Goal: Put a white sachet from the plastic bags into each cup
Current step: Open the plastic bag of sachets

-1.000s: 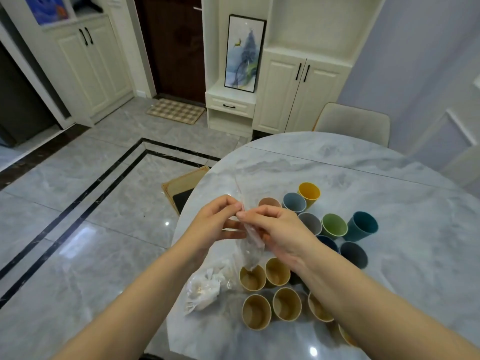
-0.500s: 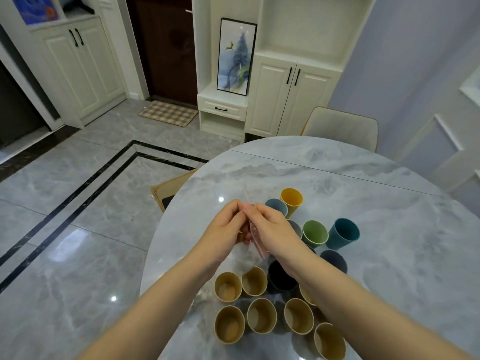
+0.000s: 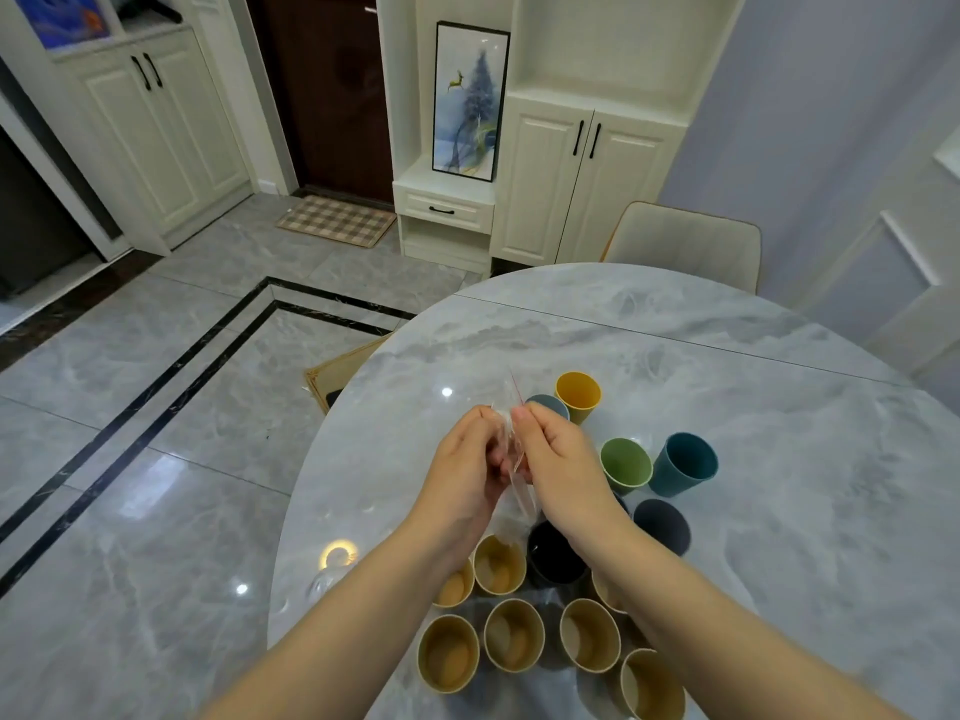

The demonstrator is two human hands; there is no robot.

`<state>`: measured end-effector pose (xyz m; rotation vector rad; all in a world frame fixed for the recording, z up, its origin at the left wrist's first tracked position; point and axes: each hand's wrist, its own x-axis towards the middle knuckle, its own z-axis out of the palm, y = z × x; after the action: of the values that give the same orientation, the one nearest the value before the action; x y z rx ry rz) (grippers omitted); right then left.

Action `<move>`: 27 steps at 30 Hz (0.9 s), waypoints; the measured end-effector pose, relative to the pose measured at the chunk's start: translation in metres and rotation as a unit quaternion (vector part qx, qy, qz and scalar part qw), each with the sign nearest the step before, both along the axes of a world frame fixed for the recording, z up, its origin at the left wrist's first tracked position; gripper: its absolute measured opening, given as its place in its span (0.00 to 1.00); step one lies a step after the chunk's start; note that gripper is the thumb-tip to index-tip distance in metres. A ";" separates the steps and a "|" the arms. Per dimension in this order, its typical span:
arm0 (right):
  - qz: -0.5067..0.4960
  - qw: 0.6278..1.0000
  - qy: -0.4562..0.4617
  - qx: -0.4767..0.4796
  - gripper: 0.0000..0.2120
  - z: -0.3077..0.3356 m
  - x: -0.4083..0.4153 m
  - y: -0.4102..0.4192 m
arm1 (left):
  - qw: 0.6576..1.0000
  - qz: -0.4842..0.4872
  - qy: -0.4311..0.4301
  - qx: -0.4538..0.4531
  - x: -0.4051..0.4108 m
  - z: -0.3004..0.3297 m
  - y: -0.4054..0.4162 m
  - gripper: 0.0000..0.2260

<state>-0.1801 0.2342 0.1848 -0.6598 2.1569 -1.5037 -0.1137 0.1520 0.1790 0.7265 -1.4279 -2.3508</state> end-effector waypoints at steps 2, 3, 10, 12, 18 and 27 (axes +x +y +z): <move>0.012 1.000 0.018 0.010 0.15 0.000 0.001 0.001 | 1.000 0.001 -0.015 -0.020 0.000 0.001 0.002 0.15; 0.018 1.000 0.020 0.009 0.15 -0.001 0.002 0.002 | 0.999 0.001 -0.021 -0.030 0.000 0.002 0.002 0.14; 0.016 0.997 -0.057 0.051 0.17 0.002 -0.022 0.009 | 0.974 0.016 -0.106 -0.201 0.007 -0.011 -0.028 0.14; 0.017 0.994 0.013 0.104 0.18 0.006 -0.037 0.014 | 0.933 0.005 -0.127 -0.338 0.014 -0.011 -0.045 0.13; 0.123 0.905 0.320 0.250 0.13 0.015 -0.056 0.009 | 0.752 -0.125 -0.185 -0.621 0.014 -0.007 -0.079 0.14; 0.155 0.915 0.351 0.127 0.14 0.043 -0.054 -0.005 | 0.978 0.093 -0.080 0.171 0.022 -0.018 -0.080 0.07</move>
<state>-0.2338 0.2287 0.2281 -1.5368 2.5116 -0.8607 -0.0913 0.0725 0.1608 1.1105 -0.9662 -2.4575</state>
